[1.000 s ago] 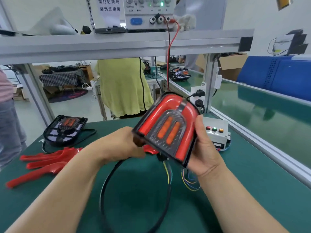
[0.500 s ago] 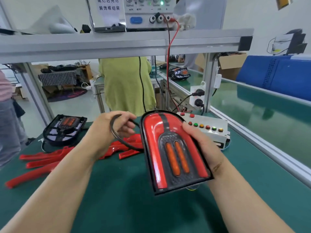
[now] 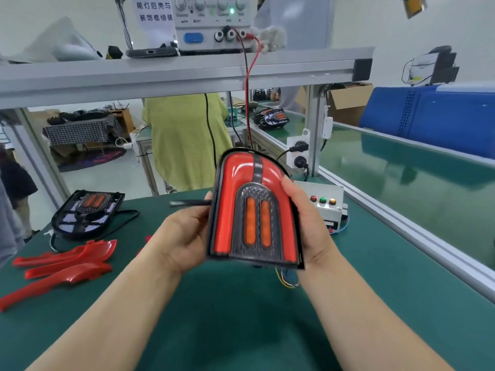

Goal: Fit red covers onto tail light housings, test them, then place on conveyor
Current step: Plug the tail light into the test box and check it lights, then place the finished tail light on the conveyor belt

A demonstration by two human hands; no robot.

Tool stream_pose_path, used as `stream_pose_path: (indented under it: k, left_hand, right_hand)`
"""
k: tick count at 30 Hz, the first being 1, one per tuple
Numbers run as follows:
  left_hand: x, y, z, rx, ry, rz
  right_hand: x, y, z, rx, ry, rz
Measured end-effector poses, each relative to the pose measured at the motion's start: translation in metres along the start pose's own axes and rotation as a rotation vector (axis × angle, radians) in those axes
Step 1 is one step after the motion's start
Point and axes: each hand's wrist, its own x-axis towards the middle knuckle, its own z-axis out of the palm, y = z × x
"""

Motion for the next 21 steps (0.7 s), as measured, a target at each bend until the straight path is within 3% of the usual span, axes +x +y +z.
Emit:
stream_pose_path:
  k: [7, 10, 14, 21]
  left_hand:
    - [-0.02, -0.002, 0.028, -0.136, -0.104, 0.009]
    - [-0.024, 0.003, 0.053, -0.029, -0.159, 0.049]
    - [-0.029, -0.003, 0.118, 0.145, -0.21, 0.131]
    - [-0.03, -0.049, 0.253, 0.181, -0.345, 0.045]
  right_hand:
    - [-0.007, -0.041, 0.004, -0.068, 0.311, -0.137]
    - [-0.023, -0.068, 0.004, -0.124, 0.346, -0.176]
    - [-0.062, -0.119, -0.005, -0.205, 0.424, -0.229]
    - [-0.16, -0.223, -0.039, -0.529, 0.847, -0.395]
